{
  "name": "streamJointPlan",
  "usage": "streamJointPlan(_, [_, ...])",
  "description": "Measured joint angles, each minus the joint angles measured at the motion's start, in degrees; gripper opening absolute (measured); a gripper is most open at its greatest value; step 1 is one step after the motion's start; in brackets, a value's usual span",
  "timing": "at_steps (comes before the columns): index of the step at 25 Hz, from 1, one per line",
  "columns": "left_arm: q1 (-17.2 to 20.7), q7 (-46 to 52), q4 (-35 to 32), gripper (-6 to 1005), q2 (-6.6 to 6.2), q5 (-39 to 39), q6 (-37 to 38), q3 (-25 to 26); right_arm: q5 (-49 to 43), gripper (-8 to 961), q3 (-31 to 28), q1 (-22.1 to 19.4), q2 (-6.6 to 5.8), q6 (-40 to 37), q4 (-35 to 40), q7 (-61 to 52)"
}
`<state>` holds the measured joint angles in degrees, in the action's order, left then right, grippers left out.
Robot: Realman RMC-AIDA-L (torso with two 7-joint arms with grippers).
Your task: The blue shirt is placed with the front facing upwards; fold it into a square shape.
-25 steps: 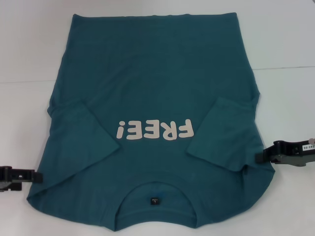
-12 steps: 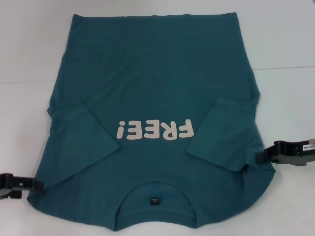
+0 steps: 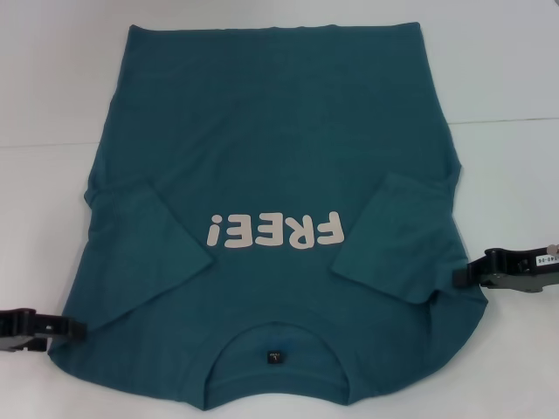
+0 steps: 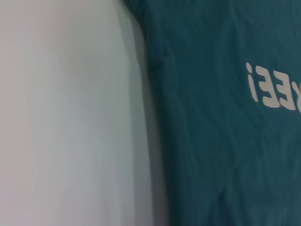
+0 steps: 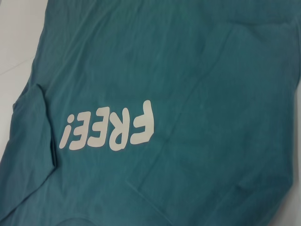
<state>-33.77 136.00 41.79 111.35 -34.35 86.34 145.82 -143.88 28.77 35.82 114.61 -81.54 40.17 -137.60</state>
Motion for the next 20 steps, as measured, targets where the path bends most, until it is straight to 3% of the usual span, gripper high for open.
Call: streamJointPlan(20, [-1.79, 0.28, -2.35, 802, 0.50, 0.22, -2.83, -1.93, 0.00, 38, 0.06, -0.22, 0.00, -0.01, 0.00, 0.13])
